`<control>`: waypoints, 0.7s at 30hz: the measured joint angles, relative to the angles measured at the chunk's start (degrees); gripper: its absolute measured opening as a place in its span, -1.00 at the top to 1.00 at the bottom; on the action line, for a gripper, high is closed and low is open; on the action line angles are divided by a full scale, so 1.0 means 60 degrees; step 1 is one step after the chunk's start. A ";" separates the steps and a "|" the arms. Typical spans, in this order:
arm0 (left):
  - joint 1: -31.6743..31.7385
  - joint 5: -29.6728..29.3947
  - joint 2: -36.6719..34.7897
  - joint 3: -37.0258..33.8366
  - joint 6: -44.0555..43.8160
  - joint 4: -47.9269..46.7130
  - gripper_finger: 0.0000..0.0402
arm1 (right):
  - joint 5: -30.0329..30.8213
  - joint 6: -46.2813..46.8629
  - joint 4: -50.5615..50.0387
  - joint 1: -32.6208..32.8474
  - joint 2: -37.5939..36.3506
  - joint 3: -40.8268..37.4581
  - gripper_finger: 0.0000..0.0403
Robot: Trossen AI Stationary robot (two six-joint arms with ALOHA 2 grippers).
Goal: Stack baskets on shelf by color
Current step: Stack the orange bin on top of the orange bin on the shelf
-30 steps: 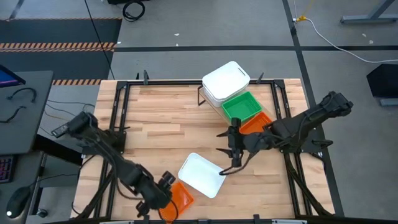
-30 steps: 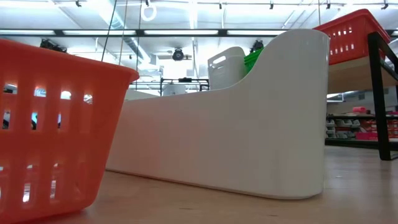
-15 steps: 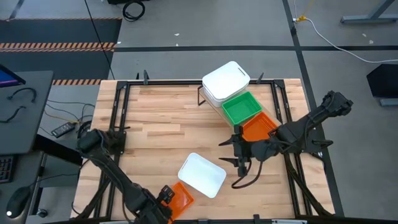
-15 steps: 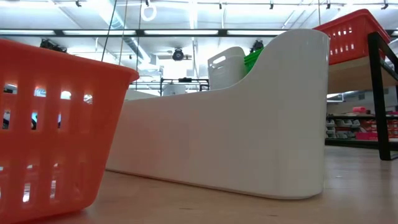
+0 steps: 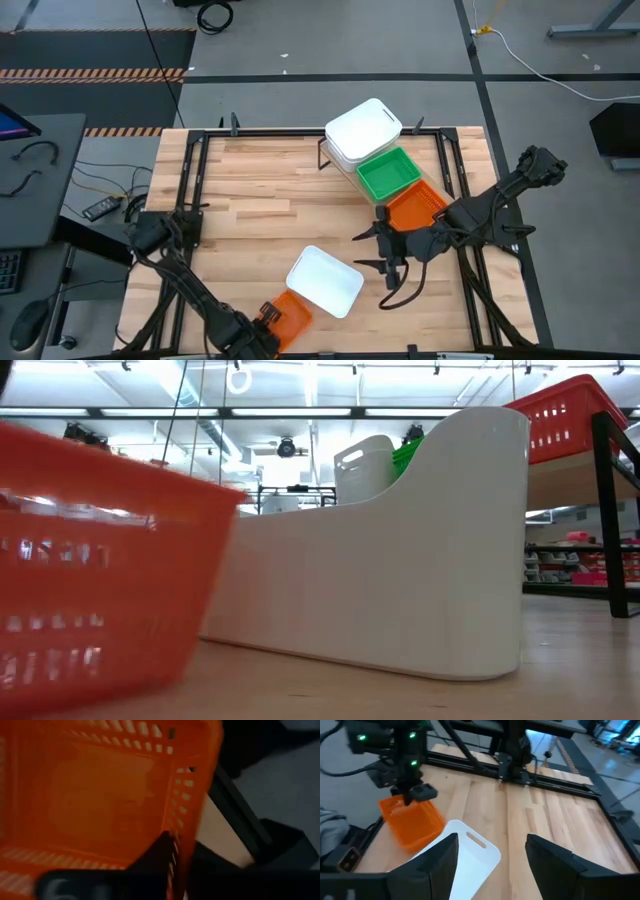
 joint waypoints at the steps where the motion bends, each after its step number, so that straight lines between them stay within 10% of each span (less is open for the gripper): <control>1: 0.0000 -0.0220 -0.0018 0.0027 -0.0185 0.0021 0.90 | -0.0143 0.0000 -0.0002 0.0000 0.0000 0.0000 -0.17; 21: 0.0439 -0.2173 -0.0039 0.4350 0.2090 -0.4764 0.99 | -0.0611 -0.1300 0.0700 0.0888 0.0287 0.0015 -0.17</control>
